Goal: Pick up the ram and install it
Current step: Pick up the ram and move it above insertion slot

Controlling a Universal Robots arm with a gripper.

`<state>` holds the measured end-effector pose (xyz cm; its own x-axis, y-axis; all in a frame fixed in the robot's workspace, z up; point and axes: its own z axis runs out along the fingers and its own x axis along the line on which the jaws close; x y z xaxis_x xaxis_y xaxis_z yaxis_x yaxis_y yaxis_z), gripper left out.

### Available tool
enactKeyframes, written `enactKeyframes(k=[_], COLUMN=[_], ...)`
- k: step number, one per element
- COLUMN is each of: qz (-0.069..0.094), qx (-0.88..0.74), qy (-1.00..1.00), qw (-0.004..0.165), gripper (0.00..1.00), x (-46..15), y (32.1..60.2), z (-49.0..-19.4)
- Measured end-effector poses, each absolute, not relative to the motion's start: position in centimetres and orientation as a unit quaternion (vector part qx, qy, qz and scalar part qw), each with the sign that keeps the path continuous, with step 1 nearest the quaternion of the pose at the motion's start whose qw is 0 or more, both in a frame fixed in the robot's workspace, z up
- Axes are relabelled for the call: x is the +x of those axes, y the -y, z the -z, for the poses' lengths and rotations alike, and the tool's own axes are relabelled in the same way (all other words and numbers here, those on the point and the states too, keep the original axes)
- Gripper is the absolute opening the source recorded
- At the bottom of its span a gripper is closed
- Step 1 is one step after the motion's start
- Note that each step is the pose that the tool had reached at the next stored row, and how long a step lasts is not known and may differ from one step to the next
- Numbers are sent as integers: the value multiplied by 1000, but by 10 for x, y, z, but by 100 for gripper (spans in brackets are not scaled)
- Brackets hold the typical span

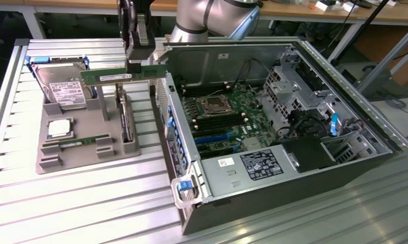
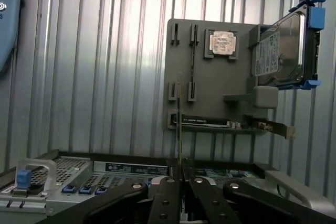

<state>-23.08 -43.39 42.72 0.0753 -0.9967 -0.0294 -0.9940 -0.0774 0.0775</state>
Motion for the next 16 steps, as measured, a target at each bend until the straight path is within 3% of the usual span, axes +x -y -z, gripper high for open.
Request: enactKeyframes(k=[16], qz=[38], qx=[733], qy=[679], qw=[19], gripper=[13], x=[-212], y=[434], z=[-427])
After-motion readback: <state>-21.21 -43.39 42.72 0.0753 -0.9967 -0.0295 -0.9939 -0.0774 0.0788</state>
